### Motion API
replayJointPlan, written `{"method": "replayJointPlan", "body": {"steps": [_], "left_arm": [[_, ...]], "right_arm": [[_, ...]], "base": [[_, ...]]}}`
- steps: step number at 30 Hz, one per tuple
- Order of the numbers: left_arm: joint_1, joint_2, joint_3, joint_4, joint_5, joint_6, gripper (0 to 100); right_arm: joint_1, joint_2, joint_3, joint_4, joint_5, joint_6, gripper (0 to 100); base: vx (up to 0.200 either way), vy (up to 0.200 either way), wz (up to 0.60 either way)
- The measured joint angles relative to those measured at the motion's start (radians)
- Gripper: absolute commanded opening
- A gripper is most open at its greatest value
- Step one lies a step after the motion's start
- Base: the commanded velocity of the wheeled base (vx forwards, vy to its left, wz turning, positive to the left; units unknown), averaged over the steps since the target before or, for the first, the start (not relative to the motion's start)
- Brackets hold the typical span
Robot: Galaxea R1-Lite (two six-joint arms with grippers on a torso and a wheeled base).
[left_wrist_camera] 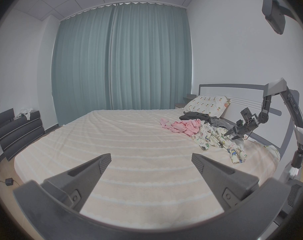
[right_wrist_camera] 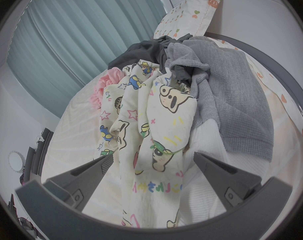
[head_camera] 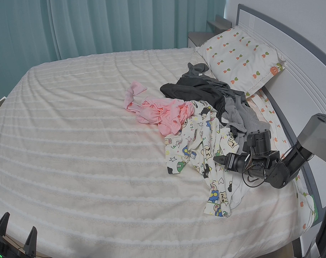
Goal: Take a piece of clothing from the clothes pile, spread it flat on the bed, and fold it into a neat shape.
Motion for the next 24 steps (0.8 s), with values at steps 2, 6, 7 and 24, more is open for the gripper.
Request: {"method": "replayJointPlan", "body": {"steps": [2,6,7,24], "left_arm": [[0.000,0.000,0.000,0.000,0.000,0.000,100],[0.000,0.000,0.000,0.000,0.000,0.000,100],[0.000,0.000,0.000,0.000,0.000,0.000,100],[0.000,0.000,0.000,0.000,0.000,0.000,100]], "right_arm": [[0.000,0.007,-0.003,0.000,0.002,0.000,100],[0.009,0.025,-0.011,0.001,0.003,0.000,100],[0.010,0.029,-0.013,0.002,0.003,0.000,100],[0.072,0.086,-0.113,0.092,-0.033,-0.035,0]], "base": [[0.000,0.000,0.00],[0.000,0.000,0.00],[0.000,0.000,0.00],[0.000,0.000,0.00]]}}
